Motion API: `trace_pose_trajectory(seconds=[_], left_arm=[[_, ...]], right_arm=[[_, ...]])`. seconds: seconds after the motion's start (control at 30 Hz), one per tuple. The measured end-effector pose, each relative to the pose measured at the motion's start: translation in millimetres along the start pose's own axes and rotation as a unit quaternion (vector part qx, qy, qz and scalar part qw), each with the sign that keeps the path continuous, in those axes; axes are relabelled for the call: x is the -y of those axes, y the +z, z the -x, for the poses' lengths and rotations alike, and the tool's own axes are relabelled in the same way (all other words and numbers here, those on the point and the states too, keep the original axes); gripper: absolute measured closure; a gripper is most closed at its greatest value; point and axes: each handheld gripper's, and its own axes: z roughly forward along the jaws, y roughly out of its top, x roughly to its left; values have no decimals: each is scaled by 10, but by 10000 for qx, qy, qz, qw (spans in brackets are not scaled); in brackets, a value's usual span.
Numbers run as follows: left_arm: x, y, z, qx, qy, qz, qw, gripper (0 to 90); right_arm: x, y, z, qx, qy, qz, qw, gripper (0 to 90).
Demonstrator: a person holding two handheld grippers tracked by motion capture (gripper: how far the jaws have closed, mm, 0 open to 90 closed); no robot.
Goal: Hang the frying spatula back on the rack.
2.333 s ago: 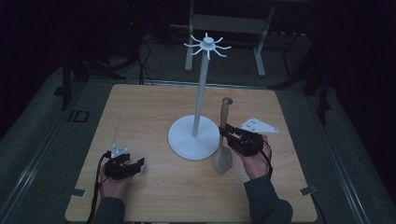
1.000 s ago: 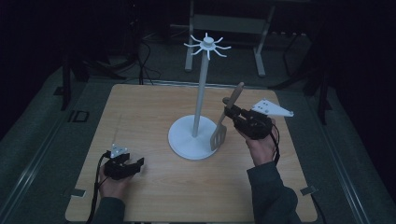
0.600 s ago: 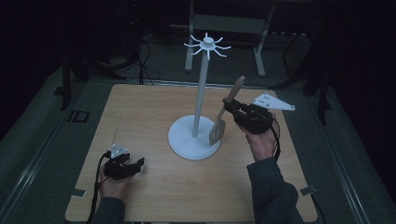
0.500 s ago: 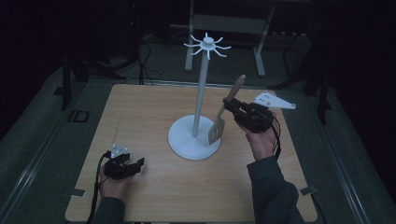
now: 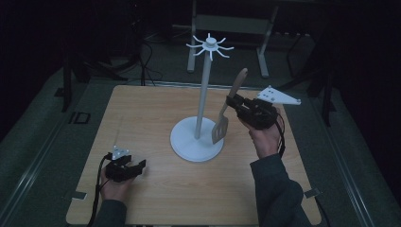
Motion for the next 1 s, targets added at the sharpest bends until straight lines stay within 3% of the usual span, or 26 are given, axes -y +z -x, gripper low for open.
trace_pose_trajectory(seconds=[0.7, 1.0], left_arm=[[0, -6, -2, -1, 1, 6, 10000, 338], [0, -7, 1, 1, 6, 12, 10000, 338]], right_arm=[[-152, 44, -23, -49, -77, 37, 10000, 744], [-216, 66, -20, -203, -39, 46, 9998, 745]])
